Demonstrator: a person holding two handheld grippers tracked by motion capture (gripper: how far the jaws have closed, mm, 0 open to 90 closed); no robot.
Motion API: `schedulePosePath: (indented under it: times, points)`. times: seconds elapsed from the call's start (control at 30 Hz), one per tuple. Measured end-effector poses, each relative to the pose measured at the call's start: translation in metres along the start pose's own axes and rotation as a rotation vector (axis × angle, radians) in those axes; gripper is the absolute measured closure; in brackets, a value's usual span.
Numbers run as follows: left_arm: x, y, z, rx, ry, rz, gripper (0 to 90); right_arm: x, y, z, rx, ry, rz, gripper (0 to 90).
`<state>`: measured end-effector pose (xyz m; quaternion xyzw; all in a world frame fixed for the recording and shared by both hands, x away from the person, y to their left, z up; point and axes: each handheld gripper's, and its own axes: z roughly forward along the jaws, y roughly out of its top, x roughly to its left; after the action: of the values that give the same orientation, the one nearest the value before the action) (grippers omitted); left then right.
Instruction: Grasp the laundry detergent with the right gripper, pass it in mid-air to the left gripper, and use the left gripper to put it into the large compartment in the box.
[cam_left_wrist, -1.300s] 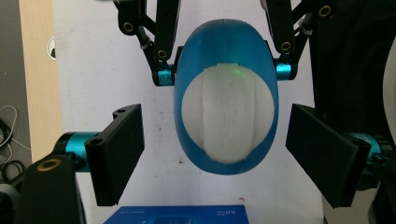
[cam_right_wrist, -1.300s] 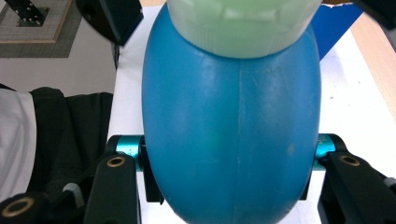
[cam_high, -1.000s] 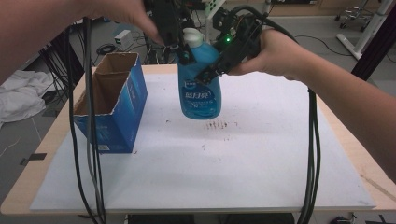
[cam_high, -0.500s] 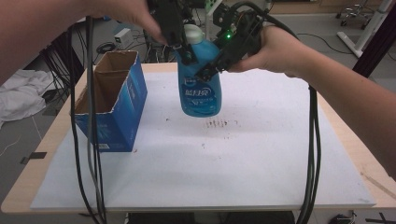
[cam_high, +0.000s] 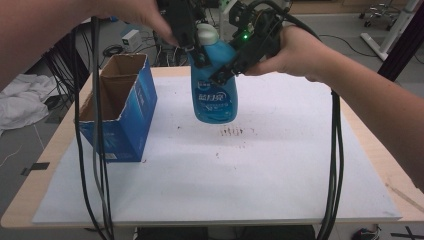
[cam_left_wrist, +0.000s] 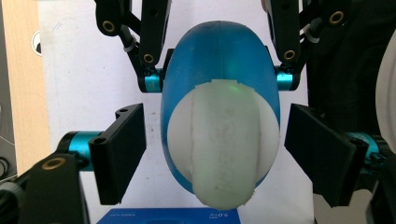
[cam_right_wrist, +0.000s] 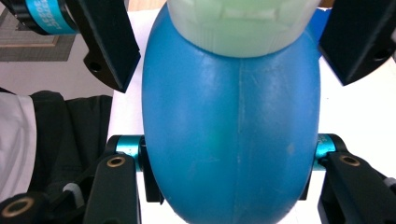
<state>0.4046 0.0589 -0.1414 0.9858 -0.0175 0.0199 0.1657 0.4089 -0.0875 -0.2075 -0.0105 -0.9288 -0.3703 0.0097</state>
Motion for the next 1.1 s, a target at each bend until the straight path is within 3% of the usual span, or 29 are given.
schedulePosePath:
  times: [1.1]
  points:
    - [-0.0018, 0.0050, 0.0021, 0.011, -0.004, 0.004, 29.0, 0.0003, 0.0009, -0.0013, -0.009, -0.001, -0.004, 44.7]
